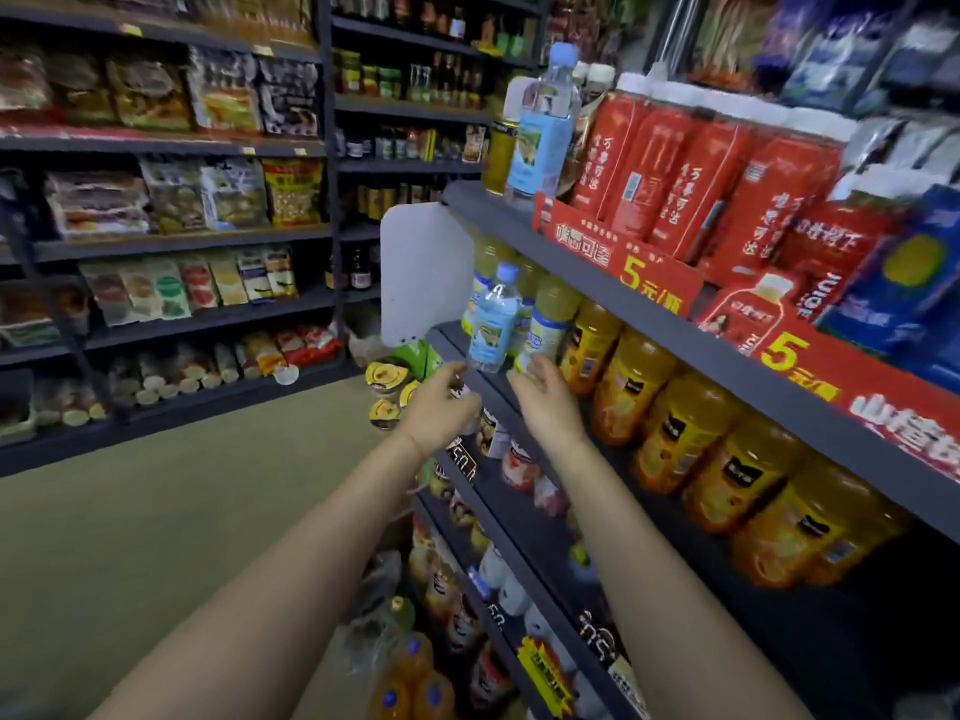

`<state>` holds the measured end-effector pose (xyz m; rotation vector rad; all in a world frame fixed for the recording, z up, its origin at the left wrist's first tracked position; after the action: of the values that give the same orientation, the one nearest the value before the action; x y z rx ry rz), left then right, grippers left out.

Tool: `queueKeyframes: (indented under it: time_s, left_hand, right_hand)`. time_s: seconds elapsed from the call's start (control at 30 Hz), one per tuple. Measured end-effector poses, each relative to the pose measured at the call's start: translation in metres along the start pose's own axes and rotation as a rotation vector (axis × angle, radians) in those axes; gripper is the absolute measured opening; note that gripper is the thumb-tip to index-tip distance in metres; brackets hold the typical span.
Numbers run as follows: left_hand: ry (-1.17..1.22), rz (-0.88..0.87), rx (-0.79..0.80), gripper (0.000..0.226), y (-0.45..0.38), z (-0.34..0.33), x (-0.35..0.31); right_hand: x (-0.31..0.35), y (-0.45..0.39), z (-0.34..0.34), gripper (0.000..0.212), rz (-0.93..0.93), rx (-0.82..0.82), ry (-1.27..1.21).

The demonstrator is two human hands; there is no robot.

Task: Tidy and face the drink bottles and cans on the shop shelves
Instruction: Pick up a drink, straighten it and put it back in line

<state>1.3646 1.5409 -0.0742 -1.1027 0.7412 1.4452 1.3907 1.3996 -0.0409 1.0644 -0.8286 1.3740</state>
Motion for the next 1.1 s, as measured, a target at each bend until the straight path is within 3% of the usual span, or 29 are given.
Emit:
queueKeyframes:
  time_s: [0.13, 0.3, 0.43, 0.57, 0.63, 0.77, 0.87, 0.97, 1.07, 1.1]
  left_hand:
    - [0.011, 0.052, -0.037, 0.054, -0.055, -0.006, 0.012]
    - [0.092, -0.07, -0.039, 0.036, -0.115, -0.02, 0.006]
    - [0.171, -0.053, -0.017, 0.052, -0.141, -0.029, 0.018]
    - [0.176, -0.068, -0.082, 0.044, -0.139, -0.022, 0.022]
    - [0.253, -0.071, -0.097, 0.046, -0.124, -0.014, 0.022]
    - [0.626, 0.084, -0.061, 0.039, -0.071, -0.006, 0.027]
    - [0.988, 0.293, 0.131, 0.072, -0.014, -0.008, 0.032]
    - [1.135, 0.425, 0.125, 0.052, 0.047, -0.001, 0.052]
    - [1.174, 0.527, 0.131, 0.076, 0.109, 0.002, 0.073]
    - [1.172, 0.535, 0.123, 0.074, 0.13, 0.004, 0.073]
  right_hand:
    - [0.007, -0.058, -0.019, 0.038, 0.017, 0.05, -0.049]
    - [-0.002, -0.099, -0.026, 0.044, 0.005, 0.098, -0.064]
    - [-0.007, -0.114, -0.026, 0.055, -0.061, 0.128, -0.126]
    - [-0.013, -0.108, -0.028, 0.034, -0.035, 0.078, -0.167]
    - [-0.014, -0.095, -0.024, 0.029, -0.026, 0.069, -0.184]
    - [-0.009, -0.052, -0.016, 0.055, -0.008, 0.09, -0.24]
    - [-0.012, 0.0, -0.022, 0.064, -0.007, 0.087, -0.244]
    - [-0.026, 0.06, -0.031, 0.061, -0.015, 0.009, -0.282]
    - [-0.049, 0.125, -0.044, 0.055, -0.09, -0.031, -0.3]
    - [-0.06, 0.148, -0.048, 0.053, -0.13, -0.033, -0.273]
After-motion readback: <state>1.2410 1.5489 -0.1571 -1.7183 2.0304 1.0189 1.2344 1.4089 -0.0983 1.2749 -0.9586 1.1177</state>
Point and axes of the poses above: each hand's wrist, its own y-axis away from the middle knuckle, its own z-axis out of the back of the hand, x = y × z, the point moved 3 cm from there along -y, towards the middle knuckle, and after that the axes turned 9 degrees about -z, right-handed, at the moved point
